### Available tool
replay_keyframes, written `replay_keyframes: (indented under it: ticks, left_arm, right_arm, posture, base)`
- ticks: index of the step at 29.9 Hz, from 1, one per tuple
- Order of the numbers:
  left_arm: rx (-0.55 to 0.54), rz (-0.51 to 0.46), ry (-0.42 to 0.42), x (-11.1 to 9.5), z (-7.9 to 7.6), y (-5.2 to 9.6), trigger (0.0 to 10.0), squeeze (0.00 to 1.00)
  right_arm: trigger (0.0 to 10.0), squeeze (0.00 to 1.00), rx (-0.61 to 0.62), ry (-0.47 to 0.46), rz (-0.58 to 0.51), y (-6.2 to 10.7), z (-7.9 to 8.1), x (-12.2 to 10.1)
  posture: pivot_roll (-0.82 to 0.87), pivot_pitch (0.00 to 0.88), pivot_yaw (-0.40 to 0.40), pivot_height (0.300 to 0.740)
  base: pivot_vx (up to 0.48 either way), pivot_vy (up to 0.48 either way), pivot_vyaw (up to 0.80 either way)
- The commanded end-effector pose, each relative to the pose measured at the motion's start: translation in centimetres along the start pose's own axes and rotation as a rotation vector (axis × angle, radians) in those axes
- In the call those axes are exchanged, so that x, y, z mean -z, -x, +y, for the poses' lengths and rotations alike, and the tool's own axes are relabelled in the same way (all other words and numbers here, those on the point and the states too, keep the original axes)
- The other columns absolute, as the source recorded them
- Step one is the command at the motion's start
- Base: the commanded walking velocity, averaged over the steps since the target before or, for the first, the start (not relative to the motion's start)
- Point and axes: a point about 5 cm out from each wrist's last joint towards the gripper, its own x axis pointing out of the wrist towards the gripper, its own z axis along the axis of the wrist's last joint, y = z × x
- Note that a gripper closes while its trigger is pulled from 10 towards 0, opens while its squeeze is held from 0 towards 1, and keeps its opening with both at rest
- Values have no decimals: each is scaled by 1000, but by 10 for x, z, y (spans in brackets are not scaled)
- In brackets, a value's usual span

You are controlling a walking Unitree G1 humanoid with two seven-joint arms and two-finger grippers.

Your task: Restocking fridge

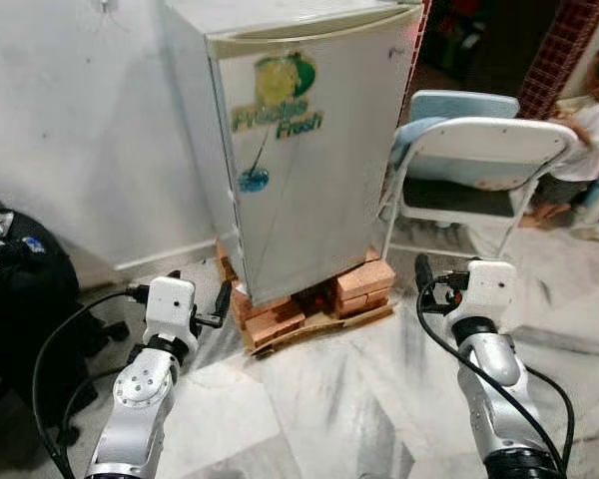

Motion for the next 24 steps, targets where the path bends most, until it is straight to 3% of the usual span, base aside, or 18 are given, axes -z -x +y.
replay_keyframes:
  ticks: [1, 7, 12, 24]
  left_arm:
    - [3, -30, -3, -7, -1, -4, 10000, 0]
    - [6, -40, -8, -8, -1, -5, 10000, 0]
    - [28, -42, -7, -7, -4, -4, 10000, 0]
    - [69, -51, -10, -8, -7, -7, 10000, 0]
  right_arm:
    - [10000, 0, -9, 16, -25, -3, 0, -7]
    - [10000, 0, -11, 22, -30, -5, -2, -9]
    - [10000, 0, -11, 26, -31, -6, -3, -9]
    - [10000, 0, -20, 51, -67, -10, -1, -18]
  posture:
    - [48, 0, -2, 740]
    - [49, 0, -8, 740]
    - [47, 0, -10, 740]
    - [41, 0, -10, 740]
  base:
    - [0, 476, -575]
    - [0, 472, -512]
    - [0, 446, 0]
    - [321, 350, -704]
